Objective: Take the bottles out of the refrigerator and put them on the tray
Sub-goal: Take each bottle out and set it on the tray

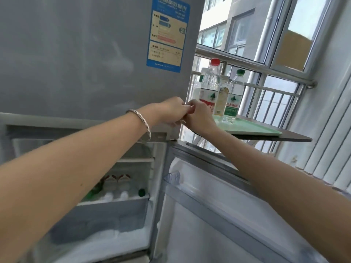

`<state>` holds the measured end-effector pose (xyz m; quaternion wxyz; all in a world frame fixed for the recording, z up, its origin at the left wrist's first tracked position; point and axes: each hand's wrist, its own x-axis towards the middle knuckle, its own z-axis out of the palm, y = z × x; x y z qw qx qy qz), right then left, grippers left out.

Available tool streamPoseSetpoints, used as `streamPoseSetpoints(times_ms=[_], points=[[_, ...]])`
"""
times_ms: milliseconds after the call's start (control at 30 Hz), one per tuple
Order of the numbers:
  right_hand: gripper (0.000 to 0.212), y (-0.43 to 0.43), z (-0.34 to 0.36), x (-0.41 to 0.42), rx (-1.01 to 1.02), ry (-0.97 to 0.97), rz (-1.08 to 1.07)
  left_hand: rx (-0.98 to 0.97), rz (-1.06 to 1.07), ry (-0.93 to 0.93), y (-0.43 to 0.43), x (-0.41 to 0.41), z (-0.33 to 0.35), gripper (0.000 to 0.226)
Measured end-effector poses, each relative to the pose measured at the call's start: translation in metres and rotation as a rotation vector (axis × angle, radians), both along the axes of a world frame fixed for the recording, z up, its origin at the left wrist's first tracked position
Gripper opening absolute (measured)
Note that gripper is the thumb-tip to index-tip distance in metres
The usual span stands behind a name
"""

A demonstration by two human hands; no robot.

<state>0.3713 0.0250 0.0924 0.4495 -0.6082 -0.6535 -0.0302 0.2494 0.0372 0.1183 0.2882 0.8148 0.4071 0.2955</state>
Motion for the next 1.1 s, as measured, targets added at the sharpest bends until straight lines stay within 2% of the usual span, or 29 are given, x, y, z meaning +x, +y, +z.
streamPoseSetpoints(times_ms=[167, 300, 433, 533, 600, 667, 733, 767, 833, 900, 1100], points=[[0.002, -0.007, -0.033, -0.067, -0.323, -0.011, 0.148, -0.095, 0.061, 0.143, -0.003, -0.07, -0.042, 0.042], [0.011, 0.007, -0.085, -0.117, -0.654, -0.119, 0.207, -0.108, 0.168, 0.35, -0.003, -0.112, -0.093, 0.043], [0.012, 0.028, -0.151, -0.141, -0.846, -0.286, 0.201, -0.04, 0.252, 0.599, 0.003, -0.133, -0.155, 0.036], [0.026, 0.054, -0.201, -0.14, -0.89, -0.306, 0.197, -0.042, 0.208, 0.698, 0.017, -0.137, -0.198, 0.033], [0.036, 0.076, -0.225, -0.136, -0.926, -0.351, 0.196, -0.023, 0.242, 0.687, 0.033, -0.137, -0.224, 0.037], [0.032, 0.094, -0.244, -0.13, -0.984, -0.392, 0.175, 0.012, 0.285, 0.652, 0.048, -0.136, -0.244, 0.049], [0.016, 0.11, -0.26, -0.125, -1.013, -0.381, 0.123, 0.051, 0.286, 0.686, 0.061, -0.134, -0.259, 0.061], [0.016, 0.119, -0.27, -0.125, -1.024, -0.379, 0.101, 0.074, 0.285, 0.702, 0.07, -0.133, -0.264, 0.065], [0.044, 0.139, -0.291, -0.124, -1.025, -0.386, 0.054, 0.086, 0.283, 0.705, 0.085, -0.131, -0.274, 0.07], [0.055, 0.156, -0.309, -0.123, -1.014, -0.376, 0.01, 0.079, 0.291, 0.685, 0.1, -0.128, -0.286, 0.071], [0.05, 0.175, -0.333, -0.118, -1.096, -0.378, -0.035, 0.033, 0.305, 0.664, 0.124, -0.125, -0.315, 0.068]])
